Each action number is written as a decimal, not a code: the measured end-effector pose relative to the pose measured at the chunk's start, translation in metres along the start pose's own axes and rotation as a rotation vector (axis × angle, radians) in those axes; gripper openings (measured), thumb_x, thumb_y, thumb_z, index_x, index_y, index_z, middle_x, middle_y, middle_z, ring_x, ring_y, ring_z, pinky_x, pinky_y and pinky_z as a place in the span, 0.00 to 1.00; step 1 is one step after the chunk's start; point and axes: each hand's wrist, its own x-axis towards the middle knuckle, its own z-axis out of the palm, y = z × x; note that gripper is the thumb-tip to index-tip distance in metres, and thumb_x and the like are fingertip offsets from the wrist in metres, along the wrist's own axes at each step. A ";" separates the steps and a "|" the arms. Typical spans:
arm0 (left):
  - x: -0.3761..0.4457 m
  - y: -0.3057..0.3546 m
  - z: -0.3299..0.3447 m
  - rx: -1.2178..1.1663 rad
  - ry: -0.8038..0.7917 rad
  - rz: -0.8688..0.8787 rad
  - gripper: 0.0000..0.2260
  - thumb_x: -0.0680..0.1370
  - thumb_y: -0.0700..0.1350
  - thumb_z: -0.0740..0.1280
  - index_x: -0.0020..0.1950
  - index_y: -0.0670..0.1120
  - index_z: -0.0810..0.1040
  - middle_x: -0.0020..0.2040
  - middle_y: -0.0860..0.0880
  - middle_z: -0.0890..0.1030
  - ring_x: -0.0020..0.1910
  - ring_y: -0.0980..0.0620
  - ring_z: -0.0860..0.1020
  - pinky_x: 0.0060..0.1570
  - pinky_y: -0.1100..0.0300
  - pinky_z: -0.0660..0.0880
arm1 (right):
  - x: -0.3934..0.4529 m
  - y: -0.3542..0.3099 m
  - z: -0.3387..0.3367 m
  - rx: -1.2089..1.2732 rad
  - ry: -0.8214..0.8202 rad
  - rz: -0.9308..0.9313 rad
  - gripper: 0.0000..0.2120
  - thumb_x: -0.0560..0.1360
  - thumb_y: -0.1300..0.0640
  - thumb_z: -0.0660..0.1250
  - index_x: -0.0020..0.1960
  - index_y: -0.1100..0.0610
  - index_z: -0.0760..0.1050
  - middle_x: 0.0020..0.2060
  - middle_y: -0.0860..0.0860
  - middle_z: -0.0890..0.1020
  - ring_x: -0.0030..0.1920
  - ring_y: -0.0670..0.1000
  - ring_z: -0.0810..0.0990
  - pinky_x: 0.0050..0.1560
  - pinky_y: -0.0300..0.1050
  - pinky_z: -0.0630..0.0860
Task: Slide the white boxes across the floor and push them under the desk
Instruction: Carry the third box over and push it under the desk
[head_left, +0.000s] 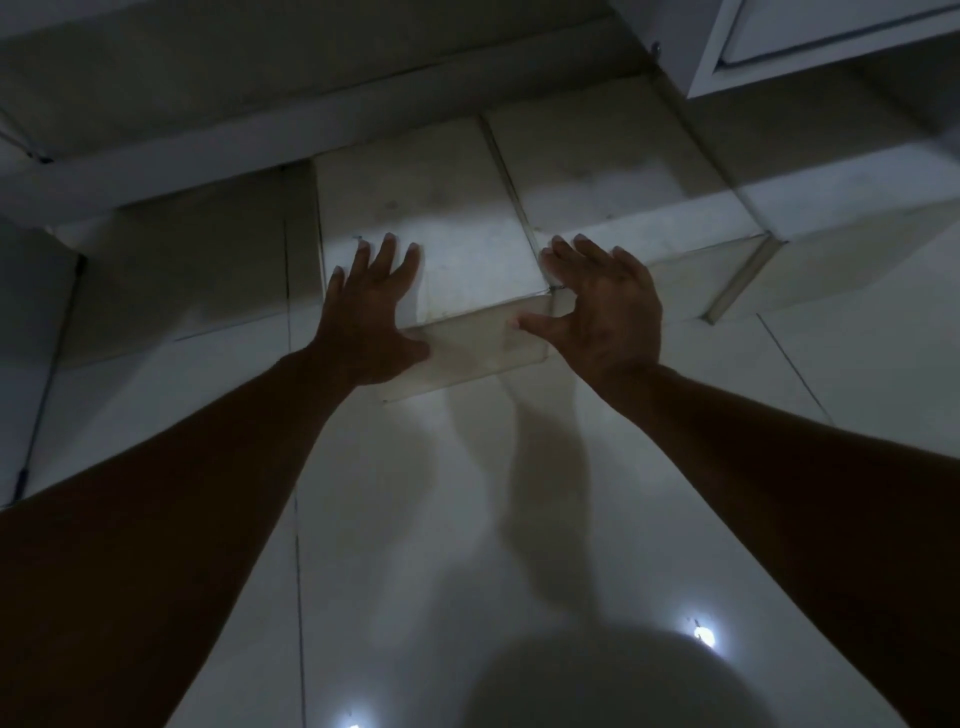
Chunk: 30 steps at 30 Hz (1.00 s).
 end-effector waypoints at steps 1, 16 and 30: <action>0.001 0.000 0.000 0.006 0.001 0.004 0.50 0.71 0.56 0.74 0.80 0.52 0.42 0.80 0.48 0.41 0.78 0.46 0.38 0.72 0.47 0.39 | 0.000 -0.001 0.001 -0.006 -0.001 0.007 0.37 0.70 0.33 0.70 0.70 0.55 0.72 0.71 0.51 0.73 0.73 0.50 0.67 0.74 0.52 0.58; -0.030 0.047 -0.027 -0.069 -0.060 -0.004 0.43 0.74 0.58 0.70 0.80 0.49 0.48 0.80 0.45 0.51 0.78 0.44 0.48 0.75 0.41 0.46 | -0.019 -0.020 -0.038 0.005 -0.173 0.042 0.27 0.77 0.44 0.63 0.73 0.54 0.66 0.74 0.55 0.67 0.75 0.54 0.62 0.75 0.60 0.55; -0.139 0.183 -0.235 -0.210 0.069 0.069 0.24 0.79 0.52 0.65 0.74 0.48 0.68 0.70 0.46 0.73 0.68 0.46 0.70 0.67 0.49 0.68 | -0.047 -0.065 -0.296 0.106 -0.206 0.141 0.22 0.80 0.55 0.60 0.73 0.58 0.68 0.69 0.58 0.74 0.70 0.57 0.70 0.71 0.54 0.65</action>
